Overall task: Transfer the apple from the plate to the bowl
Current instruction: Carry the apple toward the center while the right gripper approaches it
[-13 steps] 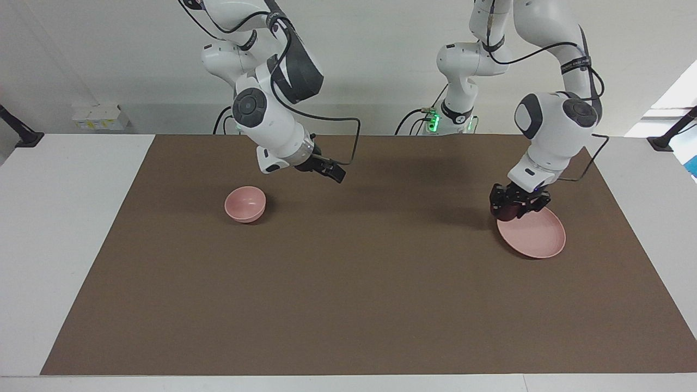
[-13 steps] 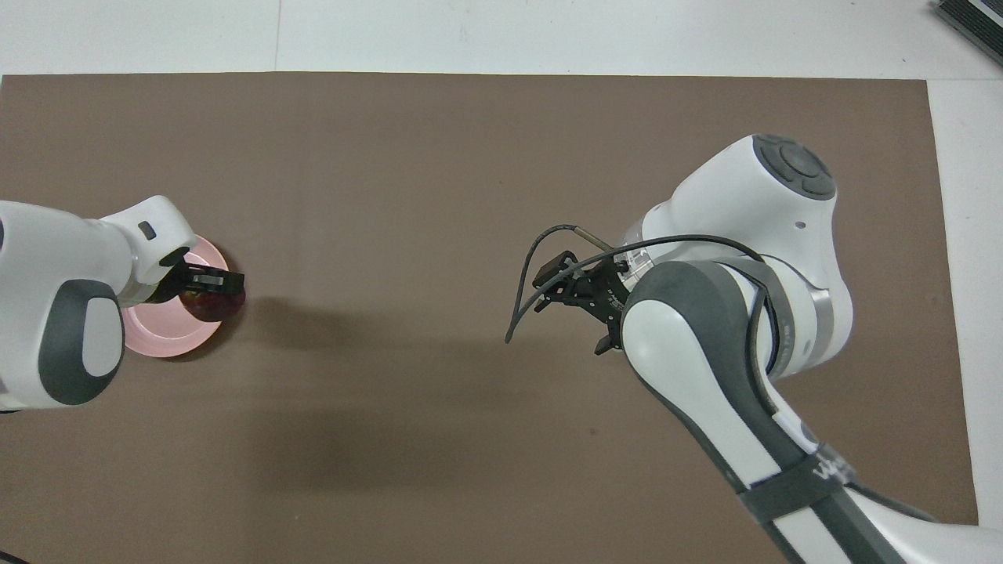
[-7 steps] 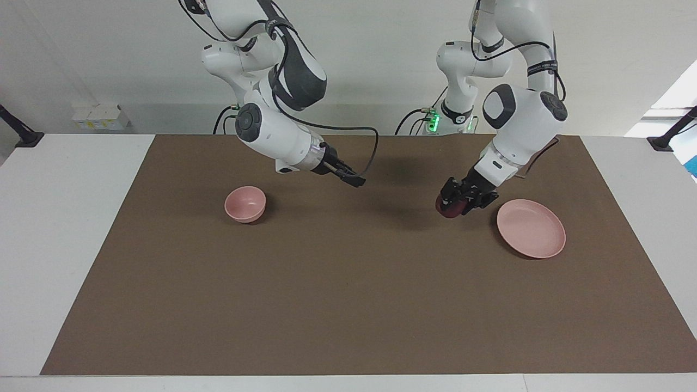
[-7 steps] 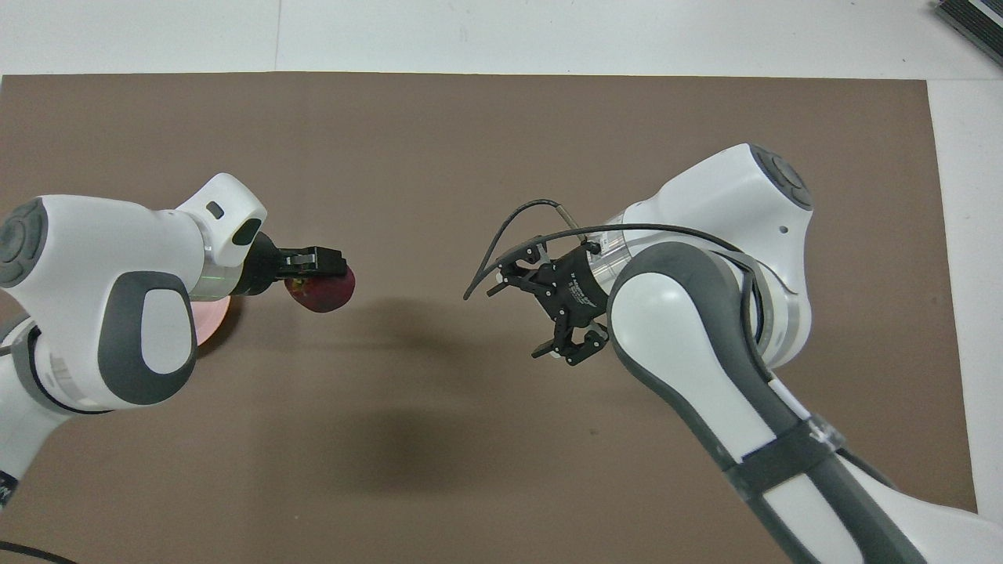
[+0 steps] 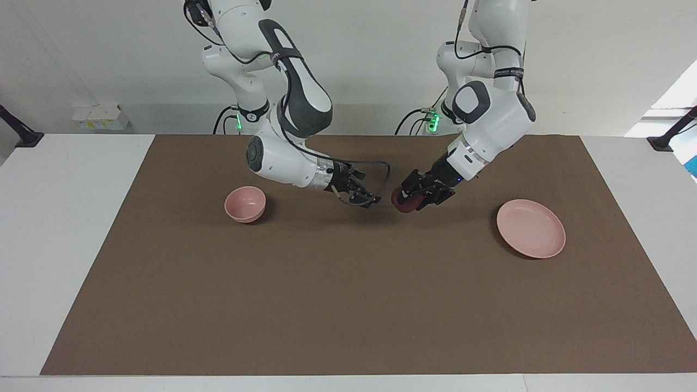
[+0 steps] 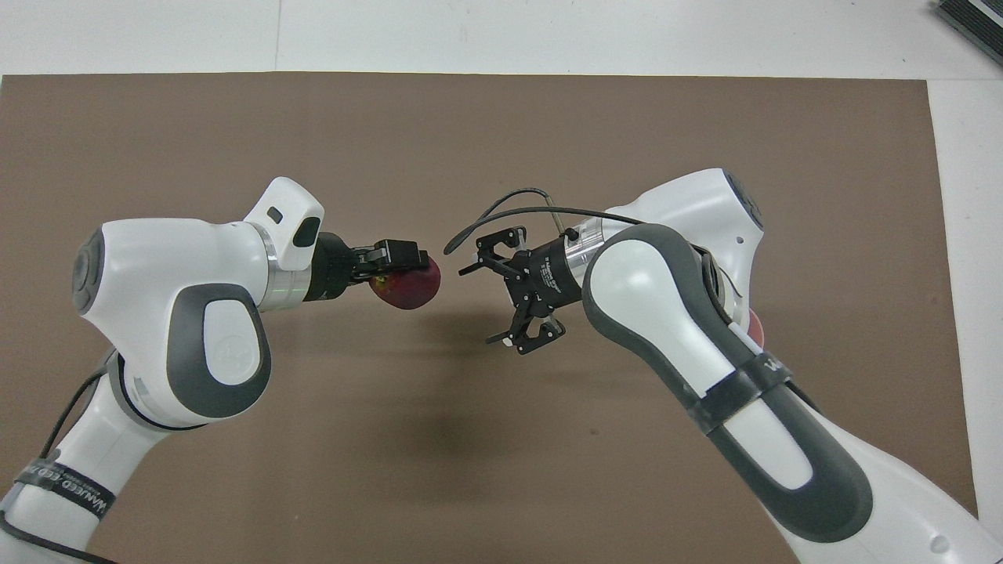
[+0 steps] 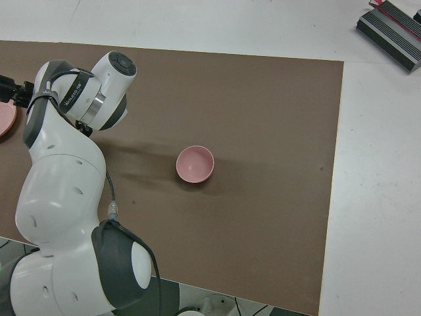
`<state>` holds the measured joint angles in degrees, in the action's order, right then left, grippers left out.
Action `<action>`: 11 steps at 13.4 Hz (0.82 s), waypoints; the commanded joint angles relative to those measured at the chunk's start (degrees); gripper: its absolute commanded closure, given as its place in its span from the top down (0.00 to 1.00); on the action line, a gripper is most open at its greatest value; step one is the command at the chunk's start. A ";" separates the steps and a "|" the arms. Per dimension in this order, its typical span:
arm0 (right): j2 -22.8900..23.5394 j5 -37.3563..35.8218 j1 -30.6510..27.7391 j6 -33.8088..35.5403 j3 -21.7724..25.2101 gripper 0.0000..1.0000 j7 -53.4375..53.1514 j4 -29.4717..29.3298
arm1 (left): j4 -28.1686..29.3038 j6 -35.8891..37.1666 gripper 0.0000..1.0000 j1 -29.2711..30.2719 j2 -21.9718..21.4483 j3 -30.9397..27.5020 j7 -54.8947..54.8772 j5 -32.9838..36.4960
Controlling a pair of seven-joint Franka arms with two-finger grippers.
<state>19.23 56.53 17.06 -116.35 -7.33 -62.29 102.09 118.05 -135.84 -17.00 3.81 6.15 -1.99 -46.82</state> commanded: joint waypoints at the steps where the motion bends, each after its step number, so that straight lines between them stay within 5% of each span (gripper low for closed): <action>1: -0.15 2.18 -0.10 -1.07 -0.14 1.00 -0.99 -0.05 | -0.37 -0.57 0.00 -0.49 -0.21 0.88 0.49 -2.30; 11: 0.29 4.53 0.08 -3.45 -0.23 1.00 -1.61 -0.58 | -0.10 -1.09 0.00 -0.67 -0.83 4.48 0.67 -4.07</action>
<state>19.27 58.09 17.13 -118.75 -7.33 -62.91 101.95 118.03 -135.93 -17.04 3.64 10.90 -1.83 -49.70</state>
